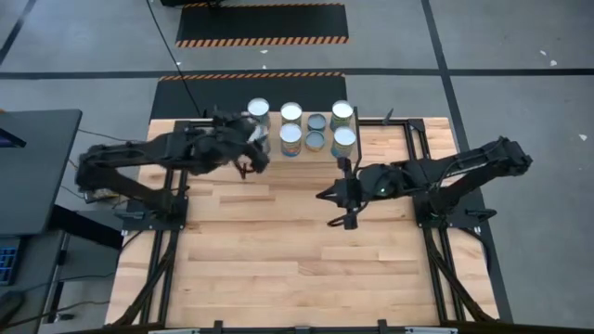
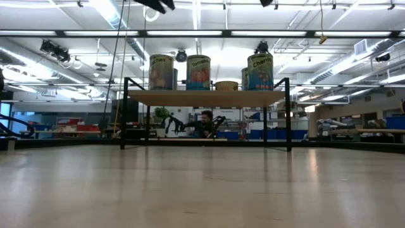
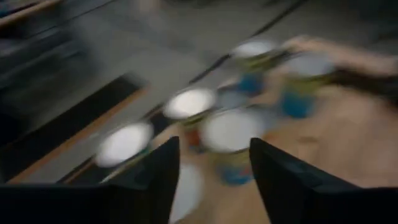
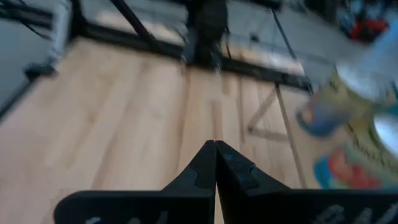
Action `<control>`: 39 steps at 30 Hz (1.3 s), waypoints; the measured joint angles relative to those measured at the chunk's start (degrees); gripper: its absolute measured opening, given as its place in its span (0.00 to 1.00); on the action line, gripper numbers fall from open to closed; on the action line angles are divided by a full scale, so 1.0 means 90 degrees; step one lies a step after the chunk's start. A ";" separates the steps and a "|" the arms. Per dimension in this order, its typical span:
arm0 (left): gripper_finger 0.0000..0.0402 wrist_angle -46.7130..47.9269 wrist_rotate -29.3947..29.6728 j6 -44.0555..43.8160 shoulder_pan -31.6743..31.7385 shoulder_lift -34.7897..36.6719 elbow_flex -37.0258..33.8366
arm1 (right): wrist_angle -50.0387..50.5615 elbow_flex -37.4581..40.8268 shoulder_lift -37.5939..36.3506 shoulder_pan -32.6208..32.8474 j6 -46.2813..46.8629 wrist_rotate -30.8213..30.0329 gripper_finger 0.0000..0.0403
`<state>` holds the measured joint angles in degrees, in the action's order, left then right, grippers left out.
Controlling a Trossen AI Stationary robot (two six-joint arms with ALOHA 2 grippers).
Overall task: Pick and place cans onto a shelf
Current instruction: Return to Home Position
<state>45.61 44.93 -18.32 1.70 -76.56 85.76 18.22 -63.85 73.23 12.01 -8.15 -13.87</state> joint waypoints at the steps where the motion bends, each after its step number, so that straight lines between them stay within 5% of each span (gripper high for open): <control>1: 0.47 -0.0680 -0.0457 0.0376 0.0020 0.0296 -0.0431 | -0.0202 0.0042 -0.0049 -0.0019 -0.0094 0.0152 0.02; 7: 0.26 -0.4336 -0.3675 0.2526 0.0031 0.2056 -0.3059 | -0.1496 0.1082 -0.0618 -0.0056 -0.0170 0.0546 0.02; 9: 0.21 -0.4833 -0.4117 0.2814 0.0031 0.2656 -0.3739 | -0.1811 0.1508 -0.1019 -0.0116 -0.0217 0.0617 0.02; 19: 0.09 -0.4275 -0.3427 0.2165 0.0040 0.4901 -0.5285 | -0.2178 0.3013 -0.2981 -0.0233 0.0528 0.0851 0.02; 27: 0.11 -0.4958 -0.3833 0.2234 0.0055 0.5213 -0.6398 | -0.3692 0.4002 -0.3054 -0.0862 0.0582 0.0939 0.02; 34: 0.09 -0.5379 -0.3933 0.2444 0.0055 0.5725 -0.7496 | -0.5529 0.5214 -0.3071 -0.1643 0.1081 0.1906 0.02; 39: 0.09 -0.5553 -0.3728 0.2438 0.0049 0.6431 -0.8093 | -0.5620 0.5753 -0.3600 -0.1871 0.1146 0.2393 0.02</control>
<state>-4.37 11.38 3.62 2.14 -18.68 12.92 -32.37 -12.08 40.83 -4.83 2.16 7.66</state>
